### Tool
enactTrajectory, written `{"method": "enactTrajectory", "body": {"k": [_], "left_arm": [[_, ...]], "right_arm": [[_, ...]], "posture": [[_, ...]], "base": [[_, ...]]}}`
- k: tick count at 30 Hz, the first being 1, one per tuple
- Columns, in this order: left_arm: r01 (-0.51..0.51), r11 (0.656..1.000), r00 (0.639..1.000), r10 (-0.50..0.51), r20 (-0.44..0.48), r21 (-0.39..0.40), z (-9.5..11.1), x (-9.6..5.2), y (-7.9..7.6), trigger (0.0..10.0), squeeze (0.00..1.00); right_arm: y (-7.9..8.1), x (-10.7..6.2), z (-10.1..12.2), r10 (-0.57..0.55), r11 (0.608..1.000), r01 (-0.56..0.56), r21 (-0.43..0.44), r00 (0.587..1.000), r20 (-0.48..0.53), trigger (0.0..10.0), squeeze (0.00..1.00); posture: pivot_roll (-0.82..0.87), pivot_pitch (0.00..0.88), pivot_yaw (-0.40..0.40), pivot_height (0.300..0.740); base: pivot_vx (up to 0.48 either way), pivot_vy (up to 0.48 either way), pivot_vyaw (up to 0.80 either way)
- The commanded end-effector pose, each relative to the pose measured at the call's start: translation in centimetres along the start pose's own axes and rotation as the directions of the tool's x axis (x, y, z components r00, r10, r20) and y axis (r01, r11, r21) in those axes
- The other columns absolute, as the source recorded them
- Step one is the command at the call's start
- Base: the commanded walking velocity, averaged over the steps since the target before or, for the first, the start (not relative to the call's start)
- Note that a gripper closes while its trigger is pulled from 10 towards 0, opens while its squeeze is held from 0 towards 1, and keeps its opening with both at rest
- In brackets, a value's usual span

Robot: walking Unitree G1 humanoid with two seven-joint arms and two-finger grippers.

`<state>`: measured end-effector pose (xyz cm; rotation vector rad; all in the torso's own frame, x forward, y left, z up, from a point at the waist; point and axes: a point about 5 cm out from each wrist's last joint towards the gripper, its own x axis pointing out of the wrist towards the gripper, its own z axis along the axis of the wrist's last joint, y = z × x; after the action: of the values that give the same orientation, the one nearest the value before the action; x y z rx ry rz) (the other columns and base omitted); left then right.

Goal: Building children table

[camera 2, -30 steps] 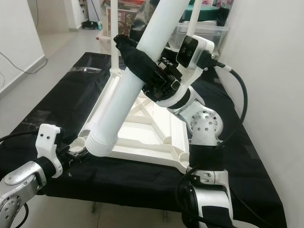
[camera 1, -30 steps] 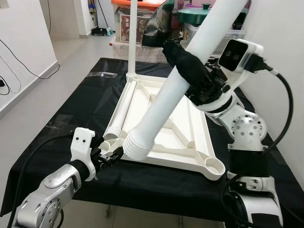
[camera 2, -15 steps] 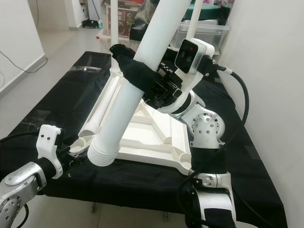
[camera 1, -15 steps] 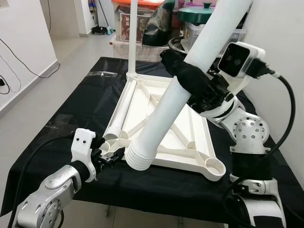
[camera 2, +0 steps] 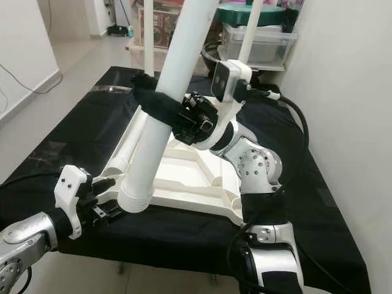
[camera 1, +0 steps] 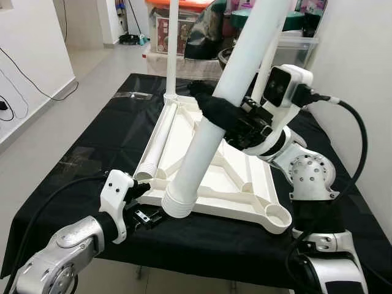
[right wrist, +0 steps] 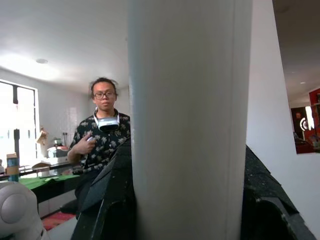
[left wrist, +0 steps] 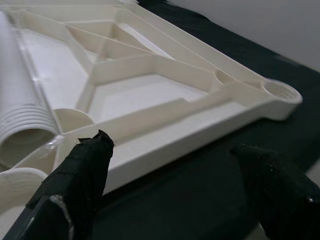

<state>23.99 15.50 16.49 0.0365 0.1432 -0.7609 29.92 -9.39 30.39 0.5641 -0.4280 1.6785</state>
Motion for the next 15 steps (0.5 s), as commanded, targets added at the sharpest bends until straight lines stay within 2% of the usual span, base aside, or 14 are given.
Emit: {"method": "enactTrajectory", "body": {"k": [1, 10, 15], "left_arm": [[0.074, 0.997, 0.997, -0.073, -0.019, 0.029, 0.38, -0.08, -0.55, 10.0, 0.0], [0.091, 0.995, 0.995, -0.09, -0.039, 0.047, 0.37, -0.28, -0.3, 10.0, 0.0], [0.085, 0.995, 0.995, -0.083, -0.056, 0.041, -0.12, -0.72, -0.25, 10.0, 0.0]], "right_arm": [[-0.17, -0.19, 0.01, -0.015, 1.0, 0.014, -0.022, 1.0, -0.012, 0.0, 0.0], [-0.26, -0.25, -0.25, -0.026, 0.999, 0.026, -0.028, 0.999, -0.023, 0.0, 0.0], [-0.69, -0.34, -0.59, -0.071, 0.997, 0.069, -0.041, 0.997, -0.041, 0.0, 0.0]], "posture": [[0.15, 0.0, -0.064, 0.74], [0.15, 0.0, -0.058, 0.74], [0.15, 0.0, -0.064, 0.74]], "base": [[0.0, 0.0, 0.0], [0.0, 0.0, 0.0], [0.0, 0.0, 0.0]]}}
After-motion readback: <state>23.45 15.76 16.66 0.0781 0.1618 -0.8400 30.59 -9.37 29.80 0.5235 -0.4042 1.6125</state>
